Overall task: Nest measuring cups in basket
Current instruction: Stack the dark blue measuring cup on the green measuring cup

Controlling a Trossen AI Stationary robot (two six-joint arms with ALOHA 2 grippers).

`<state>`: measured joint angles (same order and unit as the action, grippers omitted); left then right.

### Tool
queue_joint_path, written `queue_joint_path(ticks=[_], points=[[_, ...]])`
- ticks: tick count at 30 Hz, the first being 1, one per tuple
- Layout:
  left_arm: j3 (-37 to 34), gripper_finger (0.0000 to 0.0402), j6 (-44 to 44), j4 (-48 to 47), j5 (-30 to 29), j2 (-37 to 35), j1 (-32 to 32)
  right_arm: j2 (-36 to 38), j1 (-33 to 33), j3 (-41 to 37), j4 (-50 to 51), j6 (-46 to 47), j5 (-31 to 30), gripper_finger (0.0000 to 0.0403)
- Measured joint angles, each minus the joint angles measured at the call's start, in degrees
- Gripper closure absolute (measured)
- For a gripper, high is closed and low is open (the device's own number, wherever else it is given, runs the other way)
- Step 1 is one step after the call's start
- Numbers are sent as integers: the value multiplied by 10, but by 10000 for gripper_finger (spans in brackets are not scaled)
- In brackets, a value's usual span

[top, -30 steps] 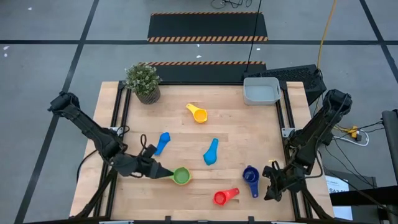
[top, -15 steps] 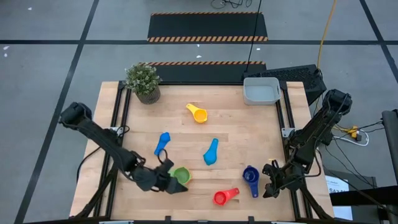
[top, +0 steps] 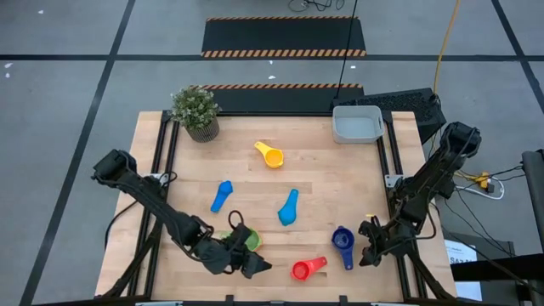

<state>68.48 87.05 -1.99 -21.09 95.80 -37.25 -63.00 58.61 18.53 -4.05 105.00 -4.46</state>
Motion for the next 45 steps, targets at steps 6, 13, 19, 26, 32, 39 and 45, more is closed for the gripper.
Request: queue_joint_path(ticks=[6,13,19,26,32,39,45], points=[[13,119,-2,2,-10,7,7,0,0,-35,-61,3,-2,127],[13,119,-17,0,-19,7,20,0,0,-46,-65,-27,-23,128],[13,119,-43,0,-20,7,41,0,0,-47,-69,-35,-43,128],[13,119,-68,1,-12,7,68,0,-9,-48,-90,-33,-67,128],[13,119,-82,1,-10,7,84,0,-20,-48,-114,-38,-65,129],[13,119,-89,1,-9,7,87,-7,-35,-48,-120,-65,-63,129],[13,119,-89,1,-9,7,86,-56,-42,-47,-165,-71,-60,129]])
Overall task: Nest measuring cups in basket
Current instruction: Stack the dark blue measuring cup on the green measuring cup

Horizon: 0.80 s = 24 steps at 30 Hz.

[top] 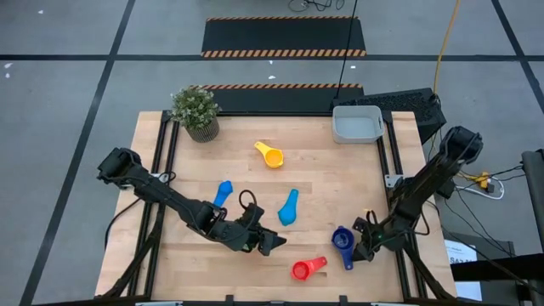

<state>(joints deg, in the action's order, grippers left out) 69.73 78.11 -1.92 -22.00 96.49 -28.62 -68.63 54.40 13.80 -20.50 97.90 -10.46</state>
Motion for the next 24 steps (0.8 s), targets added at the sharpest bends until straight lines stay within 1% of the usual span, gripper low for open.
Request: queue_joint_path(ticks=[5,10,14,19,23,24], points=[[0,119,0,0,0,0,0,-69,0,1,-75,-14,-2,136],[0,119,0,4,0,0,-4,-124,0,3,-143,-13,0,178],[0,119,3,4,0,0,-12,-144,0,2,-176,-14,-4,230],[0,119,13,4,-3,0,-25,-141,0,1,-213,-26,-36,311],[0,119,26,4,-13,0,-34,-120,0,-2,-251,-62,-104,382],[0,119,30,4,-15,0,-35,-114,0,-1,-266,-72,-124,392]])
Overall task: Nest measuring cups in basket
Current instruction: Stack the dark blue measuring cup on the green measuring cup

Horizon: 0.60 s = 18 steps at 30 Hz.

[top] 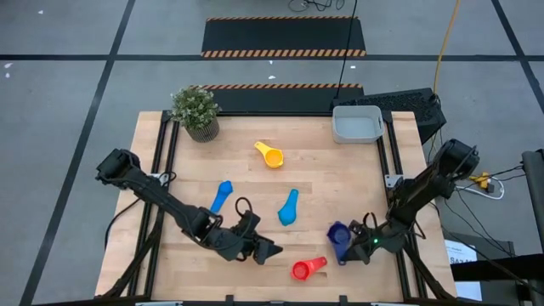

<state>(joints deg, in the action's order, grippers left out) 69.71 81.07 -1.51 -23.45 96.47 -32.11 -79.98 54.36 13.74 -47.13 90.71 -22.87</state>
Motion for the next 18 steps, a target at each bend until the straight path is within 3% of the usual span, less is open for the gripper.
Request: queue_joint_path(ticks=[10,18], points=[[0,119,-2,21,-46,0,0,121,-46,42,-13,-112,-142,400],[0,119,-106,158,-108,0,30,219,-115,120,-14,-314,-267,402]])
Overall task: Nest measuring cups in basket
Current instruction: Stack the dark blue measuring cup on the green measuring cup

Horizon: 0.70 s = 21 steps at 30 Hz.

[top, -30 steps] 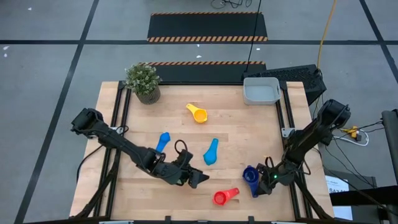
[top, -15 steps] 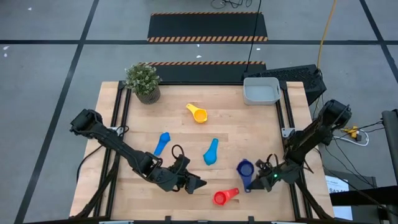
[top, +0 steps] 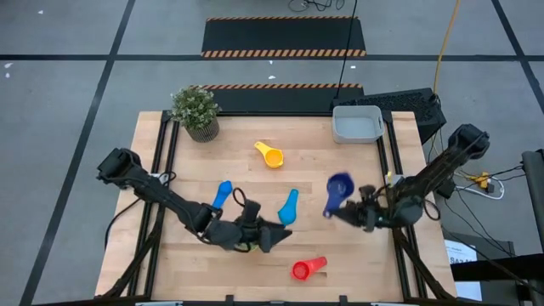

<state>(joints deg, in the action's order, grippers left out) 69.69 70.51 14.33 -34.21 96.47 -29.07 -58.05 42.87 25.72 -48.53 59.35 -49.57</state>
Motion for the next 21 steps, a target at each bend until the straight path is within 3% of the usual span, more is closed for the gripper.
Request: queue_joint_path(ticks=[7,13,21], points=[[0,119,-91,191,-13,0,55,58,-65,74,-1,-176,-45,402],[0,119,-191,345,-14,-1,112,69,-126,135,-1,-273,-47,402],[1,119,-230,372,23,-1,179,39,-199,191,0,-287,-38,403]])
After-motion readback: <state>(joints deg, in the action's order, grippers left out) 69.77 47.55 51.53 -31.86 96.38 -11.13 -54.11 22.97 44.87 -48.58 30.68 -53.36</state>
